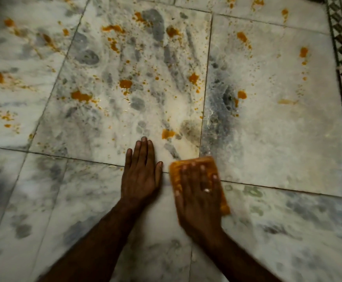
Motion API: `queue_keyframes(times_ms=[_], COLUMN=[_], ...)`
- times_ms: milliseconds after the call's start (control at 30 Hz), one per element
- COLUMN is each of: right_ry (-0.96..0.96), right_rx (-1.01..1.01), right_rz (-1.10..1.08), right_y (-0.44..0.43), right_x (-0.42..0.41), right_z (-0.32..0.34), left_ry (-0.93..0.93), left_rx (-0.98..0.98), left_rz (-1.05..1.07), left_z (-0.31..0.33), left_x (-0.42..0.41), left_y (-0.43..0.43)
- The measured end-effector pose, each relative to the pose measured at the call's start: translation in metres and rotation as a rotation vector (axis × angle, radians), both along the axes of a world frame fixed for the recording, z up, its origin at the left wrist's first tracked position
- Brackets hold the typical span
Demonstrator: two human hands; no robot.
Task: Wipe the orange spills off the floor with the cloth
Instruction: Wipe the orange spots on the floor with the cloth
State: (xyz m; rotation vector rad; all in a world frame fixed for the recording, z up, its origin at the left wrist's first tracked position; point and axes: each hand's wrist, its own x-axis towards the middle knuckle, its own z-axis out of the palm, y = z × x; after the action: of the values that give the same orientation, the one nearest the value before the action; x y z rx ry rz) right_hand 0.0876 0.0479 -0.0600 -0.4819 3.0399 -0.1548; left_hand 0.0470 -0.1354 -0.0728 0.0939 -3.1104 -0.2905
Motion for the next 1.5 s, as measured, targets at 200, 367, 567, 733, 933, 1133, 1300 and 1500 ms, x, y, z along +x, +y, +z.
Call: queue_keyframes(times_ms=[200,367,567,733,933,1133,1300,1500], right_ry=[-0.005,-0.066,0.025,0.053,0.005,0.071,0.057,-0.080], right_rx=[-0.041,0.038,0.067,-0.040,0.004,0.029,-0.100,0.006], right_rz=[0.253,-0.116,-0.320,0.173,0.055,-0.138,0.414,0.428], right_y=[-0.053,0.029,0.058,-0.041,-0.038,-0.028,-0.104,-0.153], right_x=[-0.123,-0.196,-0.071,-0.061,-0.163,-0.062,-0.038,-0.155], right_z=[-0.004,0.006,0.002,-0.005,-0.001,-0.003,-0.005,0.005], left_ry=[-0.031,-0.012,-0.017,-0.013,-0.021,-0.043,-0.020,-0.036], left_rx=[-0.026,-0.016,-0.038,-0.030,0.005,-0.008,-0.001,-0.014], left_rz=[0.109,0.066,0.046,0.043,0.091,0.279,0.295,0.350], left_z=[-0.001,0.000,-0.002,0.000,0.003,0.003,0.002,0.001], left_x=[0.006,0.005,0.006,0.005,0.007,0.026,0.030,0.030], left_y=[-0.028,-0.027,-0.025,-0.027,-0.037,-0.100,-0.119,-0.144])
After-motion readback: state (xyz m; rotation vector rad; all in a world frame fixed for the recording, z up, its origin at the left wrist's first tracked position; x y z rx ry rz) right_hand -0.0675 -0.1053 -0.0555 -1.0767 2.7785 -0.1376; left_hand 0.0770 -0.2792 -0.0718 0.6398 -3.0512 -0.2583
